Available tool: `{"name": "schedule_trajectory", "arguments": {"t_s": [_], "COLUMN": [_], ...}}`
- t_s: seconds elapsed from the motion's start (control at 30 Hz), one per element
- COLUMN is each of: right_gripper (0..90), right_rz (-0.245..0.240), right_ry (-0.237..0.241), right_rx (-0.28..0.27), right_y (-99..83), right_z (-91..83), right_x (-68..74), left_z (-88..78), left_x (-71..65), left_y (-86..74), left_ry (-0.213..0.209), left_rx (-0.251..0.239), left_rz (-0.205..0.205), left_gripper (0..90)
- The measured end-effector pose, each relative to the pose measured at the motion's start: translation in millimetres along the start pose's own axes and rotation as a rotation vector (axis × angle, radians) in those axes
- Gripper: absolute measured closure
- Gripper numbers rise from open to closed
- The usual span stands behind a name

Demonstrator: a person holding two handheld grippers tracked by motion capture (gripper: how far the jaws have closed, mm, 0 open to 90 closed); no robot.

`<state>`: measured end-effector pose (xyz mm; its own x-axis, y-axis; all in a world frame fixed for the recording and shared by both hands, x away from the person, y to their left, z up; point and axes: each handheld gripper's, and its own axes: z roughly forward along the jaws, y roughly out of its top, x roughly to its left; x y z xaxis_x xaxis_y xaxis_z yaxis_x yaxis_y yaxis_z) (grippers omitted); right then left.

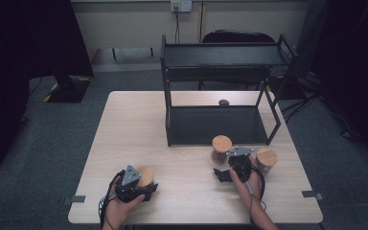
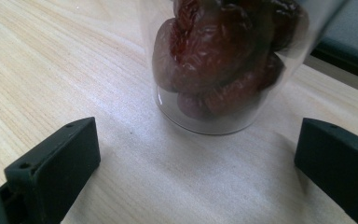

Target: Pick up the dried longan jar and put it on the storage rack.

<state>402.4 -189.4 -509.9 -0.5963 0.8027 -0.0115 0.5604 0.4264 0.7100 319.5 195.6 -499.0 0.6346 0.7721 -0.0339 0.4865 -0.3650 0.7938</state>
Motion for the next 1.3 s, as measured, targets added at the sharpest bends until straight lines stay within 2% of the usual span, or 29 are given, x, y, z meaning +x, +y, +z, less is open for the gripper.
{"name": "schedule_trajectory", "arguments": {"t_s": [0.2, 0.53, 1.03, 1.3], "right_gripper": [0.0, 0.0, 0.0, 0.0], "right_rz": [0.000, 0.000, 0.000, 0.000], "right_ry": [0.000, 0.000, 0.000, 0.000], "right_rx": [0.000, 0.000, 0.000, 0.000], "right_y": [0.0, 0.0, 0.0, 0.0], "right_z": [0.0, 0.0, 0.0, 0.0], "right_x": [0.0, 0.0, 0.0, 0.0], "left_z": [0.0, 3.4, 15.6, 23.5], "left_x": [0.6, 0.1, -4.7, -6.4], "left_y": [1.7, 10.7, 36.8, 50.2], "left_ry": [-0.003, -0.025, -0.049, -0.056], "left_rx": [0.005, 0.011, 0.011, 0.027], "left_rz": [-0.013, -0.010, 0.024, 0.049], "left_gripper": [25.5, 25.7, 25.8, 25.8]}}
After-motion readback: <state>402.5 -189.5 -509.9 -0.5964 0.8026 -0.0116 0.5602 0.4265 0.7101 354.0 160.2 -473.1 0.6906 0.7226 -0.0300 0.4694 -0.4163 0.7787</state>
